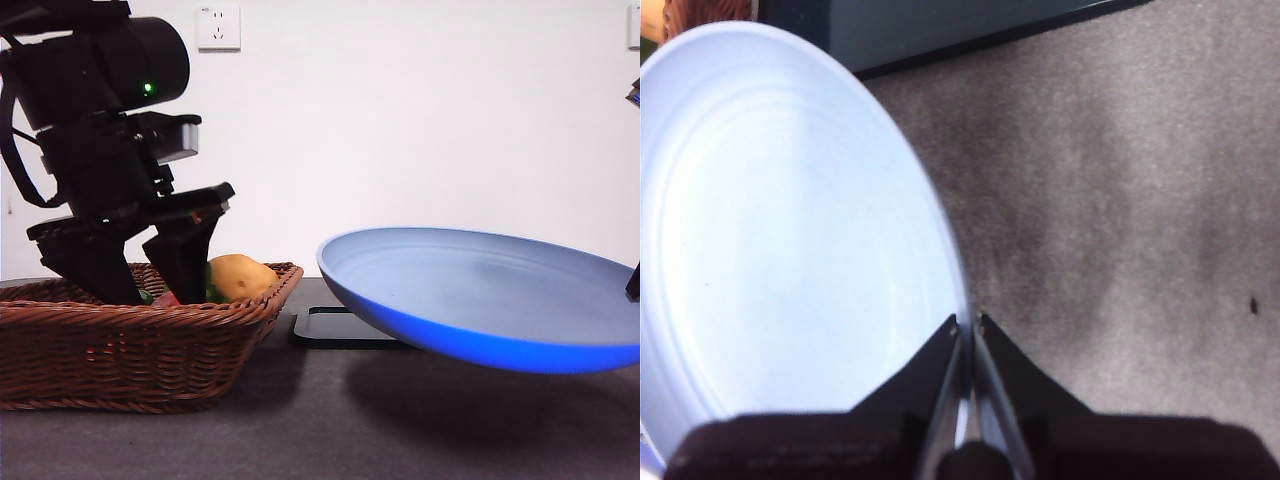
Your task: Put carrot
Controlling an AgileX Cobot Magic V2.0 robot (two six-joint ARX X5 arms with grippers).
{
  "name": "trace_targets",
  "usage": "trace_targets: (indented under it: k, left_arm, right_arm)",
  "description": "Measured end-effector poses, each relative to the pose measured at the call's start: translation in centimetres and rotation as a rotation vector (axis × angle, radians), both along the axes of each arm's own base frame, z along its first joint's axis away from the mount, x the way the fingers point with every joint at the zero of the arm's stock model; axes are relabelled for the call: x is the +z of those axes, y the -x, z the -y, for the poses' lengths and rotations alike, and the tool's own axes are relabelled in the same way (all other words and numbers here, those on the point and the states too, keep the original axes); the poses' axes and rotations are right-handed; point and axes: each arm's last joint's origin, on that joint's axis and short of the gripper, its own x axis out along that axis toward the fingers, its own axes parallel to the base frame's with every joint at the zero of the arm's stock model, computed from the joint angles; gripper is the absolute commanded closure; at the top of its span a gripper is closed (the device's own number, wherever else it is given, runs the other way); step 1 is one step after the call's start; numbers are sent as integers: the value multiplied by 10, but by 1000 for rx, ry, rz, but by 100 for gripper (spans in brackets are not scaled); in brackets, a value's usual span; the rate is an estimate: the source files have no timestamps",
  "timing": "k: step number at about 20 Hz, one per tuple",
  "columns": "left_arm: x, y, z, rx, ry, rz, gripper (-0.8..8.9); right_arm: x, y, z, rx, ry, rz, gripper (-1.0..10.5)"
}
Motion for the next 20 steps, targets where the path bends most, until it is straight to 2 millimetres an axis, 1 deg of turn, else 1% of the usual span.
trace_targets:
  k: [2,3,5,7,11,13,14,16,18,20]
  left_arm:
    - [-2,-1,1,-2,-1,-4,495]
    - [-2,-1,1,-2,-2,-3,533]
    - [-2,-1,1,-1,-7,-7,652]
    - [-3,0,1,-7,-17,-14,715]
    - [-3,0,1,-20,-21,-11,716]
    - [1,2,0,-28,-9,-17,716]
    - [7,5,-1,-36,14,-10,716]
    - [29,13,-3,-78,115,29,716]
    - [52,23,-4,-149,256,60,716]
    - [71,30,2,-256,424,98,716]
  right_arm:
    - [0,0,0,0,0,0,943]
    - [0,0,0,0,0,0,943]
    - [0,0,0,0,0,0,943]
    - [0,0,0,0,0,0,943]
    - [0,0,0,0,0,0,943]
    - [0,0,0,0,0,0,943]
    - [0,0,0,0,0,0,943]
    - [0,0,0,0,0,0,943]
    - [0,0,0,-1,-1,0,943]
    - [0,0,0,-3,-2,-2,943]
